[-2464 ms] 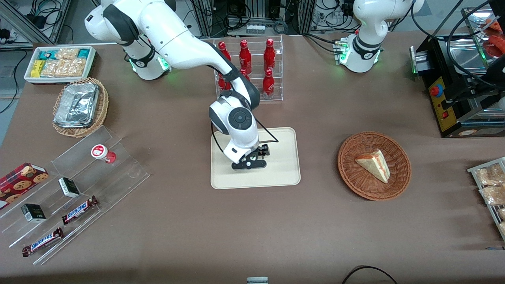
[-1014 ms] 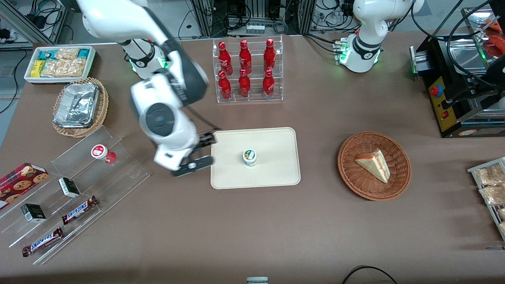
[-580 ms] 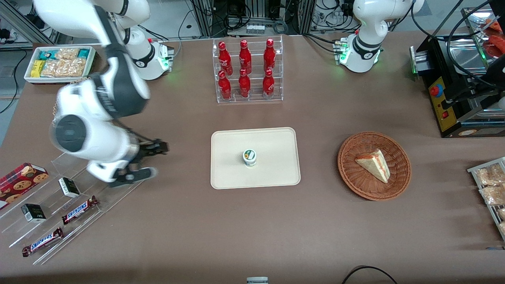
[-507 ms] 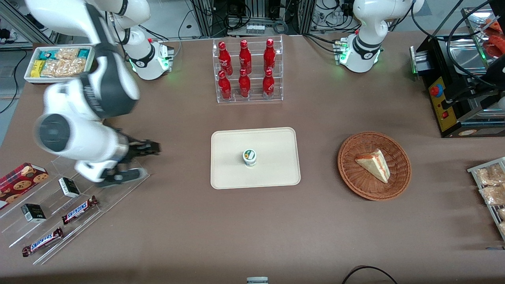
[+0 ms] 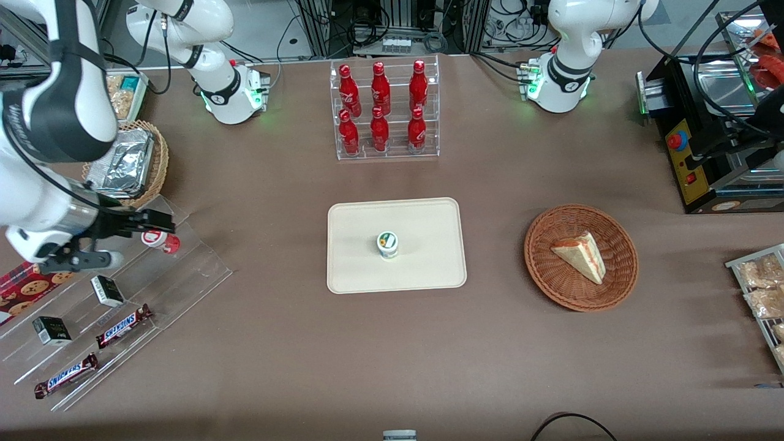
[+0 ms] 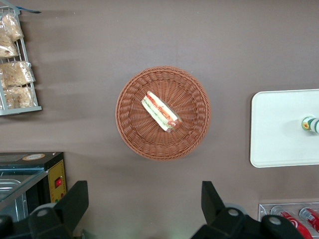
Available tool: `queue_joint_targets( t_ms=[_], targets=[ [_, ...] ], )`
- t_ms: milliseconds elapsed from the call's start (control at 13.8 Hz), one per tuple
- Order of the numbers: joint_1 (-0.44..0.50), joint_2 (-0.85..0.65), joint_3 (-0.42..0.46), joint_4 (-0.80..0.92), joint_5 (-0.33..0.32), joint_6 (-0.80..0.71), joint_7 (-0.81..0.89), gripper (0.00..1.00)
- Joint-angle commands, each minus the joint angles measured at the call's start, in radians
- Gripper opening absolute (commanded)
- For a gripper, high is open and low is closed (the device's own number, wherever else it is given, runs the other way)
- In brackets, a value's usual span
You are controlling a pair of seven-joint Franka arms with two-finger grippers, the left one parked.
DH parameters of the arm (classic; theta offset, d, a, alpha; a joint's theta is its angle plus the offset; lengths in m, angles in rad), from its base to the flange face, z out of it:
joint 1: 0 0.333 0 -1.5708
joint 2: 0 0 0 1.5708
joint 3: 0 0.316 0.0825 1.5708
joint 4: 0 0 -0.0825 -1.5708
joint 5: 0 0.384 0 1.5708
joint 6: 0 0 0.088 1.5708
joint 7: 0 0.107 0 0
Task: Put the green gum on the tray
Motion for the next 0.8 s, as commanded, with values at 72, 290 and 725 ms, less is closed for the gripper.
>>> queue_joint_targets(
  t_ms=[72, 290, 725],
  targets=[
    [-0.076, -0.081, 0.014, -0.035, -0.018, -0.048, -0.047, 1.00],
    [-0.101, -0.114, 0.014, -0.032, -0.036, -0.090, -0.048, 1.00],
    [-0.099, -0.153, 0.010, 0.002, -0.067, -0.171, -0.041, 1.00]
  ],
)
